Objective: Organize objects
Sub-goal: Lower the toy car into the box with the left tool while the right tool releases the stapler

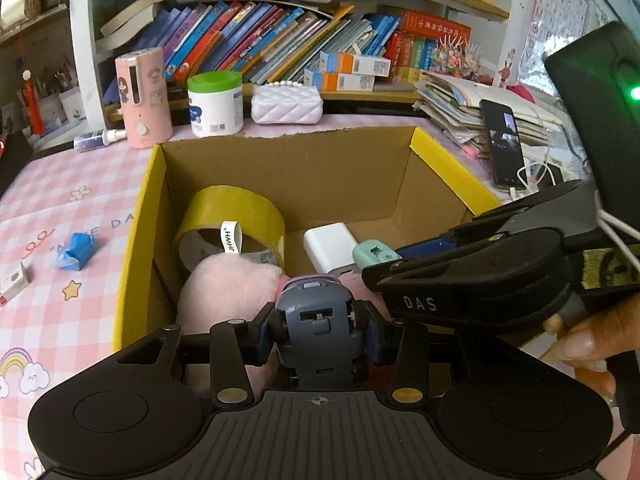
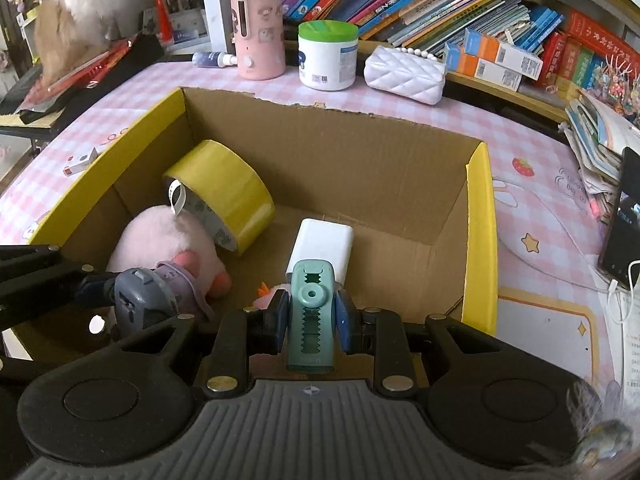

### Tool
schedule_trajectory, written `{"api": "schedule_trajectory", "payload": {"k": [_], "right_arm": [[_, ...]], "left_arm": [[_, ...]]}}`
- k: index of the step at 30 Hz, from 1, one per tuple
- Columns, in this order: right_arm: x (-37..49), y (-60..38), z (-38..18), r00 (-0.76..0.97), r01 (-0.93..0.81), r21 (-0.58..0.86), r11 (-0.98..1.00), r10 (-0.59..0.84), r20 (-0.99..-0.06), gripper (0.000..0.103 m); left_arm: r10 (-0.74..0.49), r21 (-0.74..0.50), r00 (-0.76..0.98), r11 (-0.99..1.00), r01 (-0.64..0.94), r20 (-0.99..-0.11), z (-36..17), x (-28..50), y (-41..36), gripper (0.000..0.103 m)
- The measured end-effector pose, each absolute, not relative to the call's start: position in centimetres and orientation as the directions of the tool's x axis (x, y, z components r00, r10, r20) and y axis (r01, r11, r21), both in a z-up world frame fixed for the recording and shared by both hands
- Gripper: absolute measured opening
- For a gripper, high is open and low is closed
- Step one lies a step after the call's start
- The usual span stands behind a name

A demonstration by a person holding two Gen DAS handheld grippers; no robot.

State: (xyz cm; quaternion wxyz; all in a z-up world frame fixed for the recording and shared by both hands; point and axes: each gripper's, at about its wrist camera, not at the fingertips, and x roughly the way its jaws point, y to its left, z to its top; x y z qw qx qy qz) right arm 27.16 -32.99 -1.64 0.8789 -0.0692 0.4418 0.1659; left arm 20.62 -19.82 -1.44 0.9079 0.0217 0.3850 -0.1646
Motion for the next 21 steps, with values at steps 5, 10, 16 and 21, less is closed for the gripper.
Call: {"api": "schedule_trajectory", "payload": {"k": [5,10,16,21], "right_arm": [[27.1,-33.1,-1.6,0.56,-0.338,0.03,0.941,0.226,-0.797,0.023],[26.8,-33.5,-0.8,0.584,-0.303,0.066,0.951,0.24,-0.776,0.024],[24.9,-34.2,1.9,0.647,-0.268,0.068,0.961,0.232,-0.727,0.029],[21.9,-34.8,4.2,0.73,-0.218,0.063,0.974,0.205,-0.652,0.041]], "left_arm": [[-0.276,-0.077,0.671,0.947,0.312,-0.688,-1.3,20.3,-19.8,0.045],[-0.277,-0.079,0.71,0.951,0.299,-0.647,0.1,19.4,-19.4,0.06],[-0.299,-0.086,0.741,0.946,0.312,-0.601,2.3,17.4,-18.7,0.069],[-0.308,-0.094,0.77,0.946,0.311,-0.559,3.9,15.0,-17.4,0.079]]}}
